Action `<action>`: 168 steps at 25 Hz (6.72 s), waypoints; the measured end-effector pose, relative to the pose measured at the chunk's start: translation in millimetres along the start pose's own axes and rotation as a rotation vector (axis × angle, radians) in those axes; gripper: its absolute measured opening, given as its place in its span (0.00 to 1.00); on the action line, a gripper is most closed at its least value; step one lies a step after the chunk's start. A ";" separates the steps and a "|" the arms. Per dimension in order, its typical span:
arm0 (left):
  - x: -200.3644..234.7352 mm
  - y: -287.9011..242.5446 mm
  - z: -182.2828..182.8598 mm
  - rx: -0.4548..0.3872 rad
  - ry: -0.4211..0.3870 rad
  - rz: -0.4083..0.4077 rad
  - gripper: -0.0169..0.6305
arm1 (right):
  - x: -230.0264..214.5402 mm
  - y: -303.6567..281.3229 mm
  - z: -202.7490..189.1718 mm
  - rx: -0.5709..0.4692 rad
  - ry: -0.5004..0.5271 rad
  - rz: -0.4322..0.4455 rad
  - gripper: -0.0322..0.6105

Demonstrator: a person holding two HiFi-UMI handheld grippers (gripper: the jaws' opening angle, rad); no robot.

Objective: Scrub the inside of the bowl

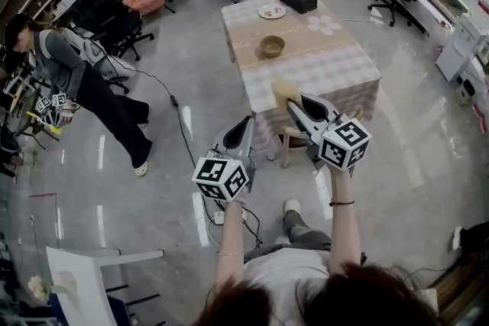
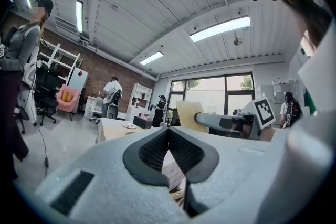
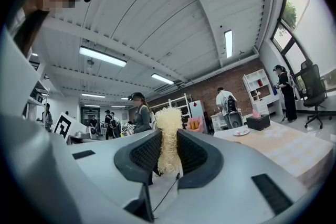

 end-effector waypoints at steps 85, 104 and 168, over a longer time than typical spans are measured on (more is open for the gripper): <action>234.7 -261.0 5.8 0.245 0.055 -0.413 0.04 | -187.2 -232.3 -42.8 0.053 -0.170 -0.421 0.17; 242.8 -338.2 8.2 0.263 0.107 -0.464 0.04 | -273.0 -264.0 -13.8 0.157 -0.129 -0.380 0.17; 285.8 -421.2 -106.7 0.733 0.665 -0.492 0.18 | -346.1 -323.9 -84.9 1.159 0.508 0.088 0.17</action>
Point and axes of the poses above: the fingertips, and each gripper's own axes: y backward along the fingers, x to its left, z out of its top, the point moved 1 cm from there along y, backward along the fingers, and after that the axes turned 6 degrees about x, right-handed, at the moved point
